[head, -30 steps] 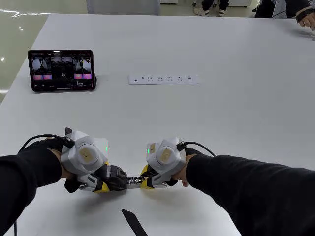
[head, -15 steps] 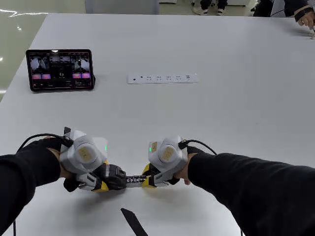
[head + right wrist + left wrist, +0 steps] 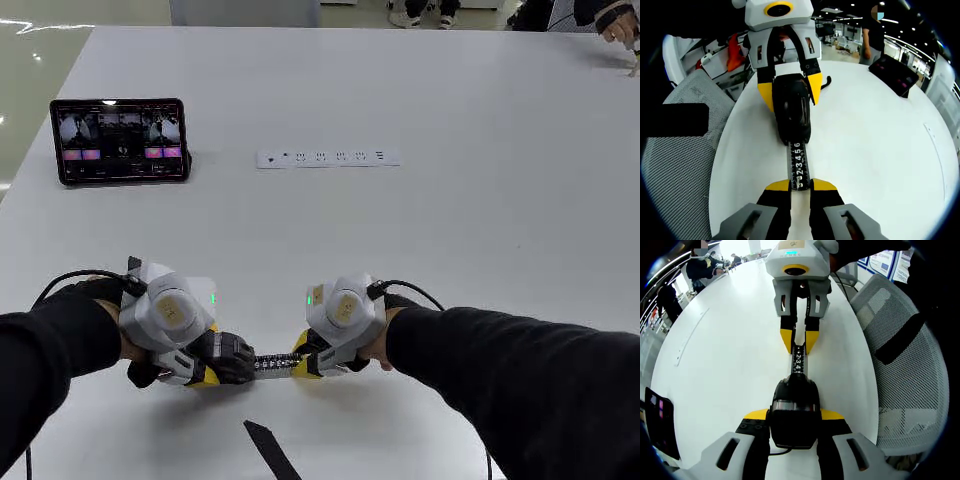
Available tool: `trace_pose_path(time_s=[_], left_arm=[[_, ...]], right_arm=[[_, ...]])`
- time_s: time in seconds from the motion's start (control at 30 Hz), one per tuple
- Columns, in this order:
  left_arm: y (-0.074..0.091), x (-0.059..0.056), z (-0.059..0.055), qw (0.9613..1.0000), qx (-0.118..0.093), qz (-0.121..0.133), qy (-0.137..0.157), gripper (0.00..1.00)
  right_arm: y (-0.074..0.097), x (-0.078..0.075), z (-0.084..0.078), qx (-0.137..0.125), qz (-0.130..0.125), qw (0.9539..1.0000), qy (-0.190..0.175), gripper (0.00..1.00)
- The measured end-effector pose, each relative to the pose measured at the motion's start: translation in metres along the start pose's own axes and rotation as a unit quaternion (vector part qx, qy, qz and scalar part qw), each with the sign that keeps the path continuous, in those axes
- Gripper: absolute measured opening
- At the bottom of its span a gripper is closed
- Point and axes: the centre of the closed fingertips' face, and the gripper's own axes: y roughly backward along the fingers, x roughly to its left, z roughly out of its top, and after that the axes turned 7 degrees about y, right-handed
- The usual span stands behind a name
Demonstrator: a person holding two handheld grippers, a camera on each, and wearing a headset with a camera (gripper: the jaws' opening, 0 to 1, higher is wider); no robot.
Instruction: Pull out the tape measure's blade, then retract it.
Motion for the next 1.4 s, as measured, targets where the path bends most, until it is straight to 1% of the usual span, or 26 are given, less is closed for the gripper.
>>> trace_pose_path(time_s=[1.4], left_arm=[[-0.001,0.0,0.0,1.0,0.002,0.002,0.002,0.3]], right_arm=[[0.013,-0.001,-0.016,0.006,-0.004,1.0,-0.004,0.09]])
